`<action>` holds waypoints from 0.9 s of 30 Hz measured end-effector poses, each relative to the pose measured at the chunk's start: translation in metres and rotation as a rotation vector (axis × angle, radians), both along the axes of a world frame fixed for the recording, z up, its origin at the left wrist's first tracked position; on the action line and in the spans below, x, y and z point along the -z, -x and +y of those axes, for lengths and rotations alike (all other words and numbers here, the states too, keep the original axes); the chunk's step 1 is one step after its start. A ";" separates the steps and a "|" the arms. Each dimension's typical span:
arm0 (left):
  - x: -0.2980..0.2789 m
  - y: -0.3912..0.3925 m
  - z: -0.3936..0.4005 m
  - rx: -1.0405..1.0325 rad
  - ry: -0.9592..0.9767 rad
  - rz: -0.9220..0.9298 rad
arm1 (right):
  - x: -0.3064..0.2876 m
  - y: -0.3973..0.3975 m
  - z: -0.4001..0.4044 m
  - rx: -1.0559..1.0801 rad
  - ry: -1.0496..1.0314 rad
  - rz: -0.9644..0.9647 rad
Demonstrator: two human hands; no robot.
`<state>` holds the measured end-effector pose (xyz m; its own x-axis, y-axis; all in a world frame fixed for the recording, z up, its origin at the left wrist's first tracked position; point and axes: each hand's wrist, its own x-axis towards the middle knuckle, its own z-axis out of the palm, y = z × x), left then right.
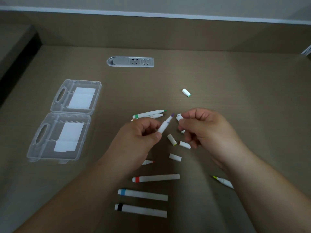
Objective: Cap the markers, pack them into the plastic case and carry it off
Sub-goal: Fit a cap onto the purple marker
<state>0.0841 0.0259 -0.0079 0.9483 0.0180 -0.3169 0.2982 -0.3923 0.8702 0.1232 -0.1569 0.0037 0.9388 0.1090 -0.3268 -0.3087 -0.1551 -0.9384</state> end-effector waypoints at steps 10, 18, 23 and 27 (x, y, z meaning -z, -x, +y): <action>-0.006 0.012 0.004 0.077 -0.168 -0.072 | -0.004 0.005 -0.003 -0.124 0.055 -0.008; -0.015 0.017 0.007 0.208 -0.315 -0.140 | -0.009 0.005 -0.009 -0.302 0.186 -0.083; -0.012 0.022 0.010 0.313 -0.425 -0.202 | -0.006 0.013 -0.002 -0.380 0.266 -0.091; -0.003 0.029 0.014 0.364 -0.475 -0.177 | 0.009 0.022 0.010 -0.348 0.251 -0.050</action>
<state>0.0555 0.0395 -0.0051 0.9576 -0.2158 -0.1907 -0.0604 -0.7979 0.5997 0.1012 -0.1474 -0.0050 0.8754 0.3449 -0.3388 -0.1528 -0.4674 -0.8707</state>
